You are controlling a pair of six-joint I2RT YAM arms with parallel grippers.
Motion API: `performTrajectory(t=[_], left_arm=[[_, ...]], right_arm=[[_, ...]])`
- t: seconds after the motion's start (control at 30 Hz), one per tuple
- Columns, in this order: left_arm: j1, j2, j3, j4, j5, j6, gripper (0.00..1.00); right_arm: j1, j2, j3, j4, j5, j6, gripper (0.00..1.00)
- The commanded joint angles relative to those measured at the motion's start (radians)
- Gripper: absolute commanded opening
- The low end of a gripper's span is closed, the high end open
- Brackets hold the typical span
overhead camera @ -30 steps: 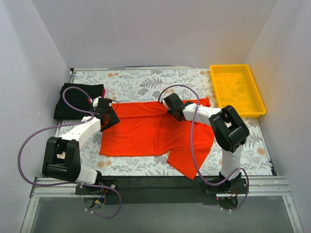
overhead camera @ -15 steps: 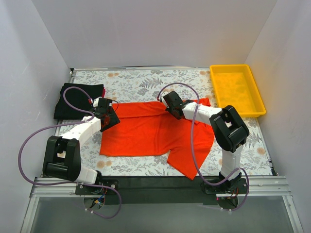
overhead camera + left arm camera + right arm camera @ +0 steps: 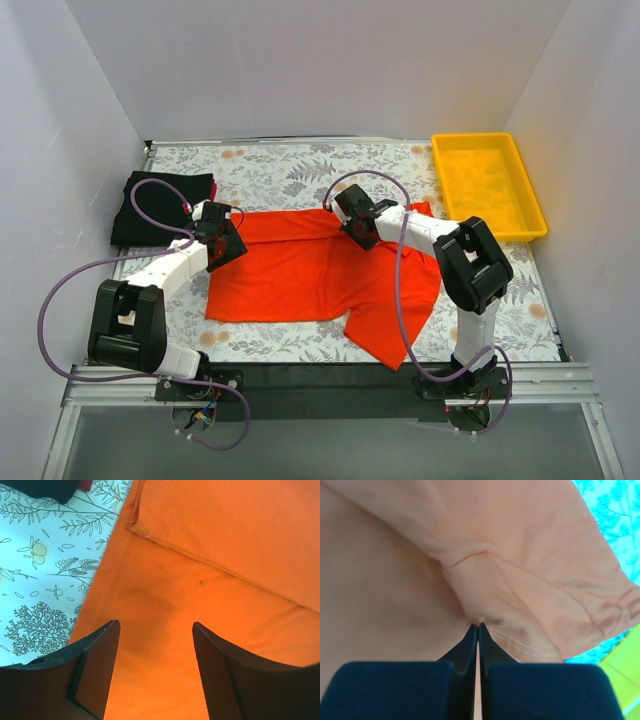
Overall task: Fold and stack the t-shirts
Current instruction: Fold the tshirt
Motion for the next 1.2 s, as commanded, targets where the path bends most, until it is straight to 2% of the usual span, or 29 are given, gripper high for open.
performTrajectory(t=[0.0,0.17,0.37,0.47,0.7,0.8,0.93,0.97,1.17], left_arm=[[-0.006,-0.01,0.023,0.004,-0.003,0.008,0.56],[-0.006,-0.01,0.023,0.004,-0.001,0.009,0.56],[-0.006,-0.004,0.025,0.004,0.005,0.009,0.56],[-0.006,-0.005,0.025,0.004,0.003,0.009,0.56],[-0.006,-0.01,0.023,0.004,-0.006,0.008,0.56],[-0.006,-0.011,0.026,0.004,-0.006,0.006,0.56],[-0.006,-0.019,0.023,0.007,-0.007,0.005,0.56],[-0.006,-0.021,0.022,0.005,-0.007,0.005,0.56],[-0.006,-0.016,0.025,0.01,0.01,0.008,0.56]], right_arm=[[0.011,-0.038,0.073,-0.149,-0.105,0.067,0.01],[0.013,-0.026,0.125,-0.222,-0.215,0.142,0.01],[0.013,0.018,0.185,-0.3,-0.263,0.205,0.01],[0.011,0.041,0.194,-0.315,-0.314,0.23,0.05],[0.008,0.046,0.203,-0.328,-0.43,0.241,0.27],[0.002,0.017,0.208,-0.326,-0.487,0.241,0.27],[0.0,-0.041,0.186,-0.323,-0.377,0.239,0.28],[0.0,-0.049,0.177,-0.318,-0.304,0.236,0.28],[0.012,-0.072,0.134,-0.277,-0.197,0.238,0.38]])
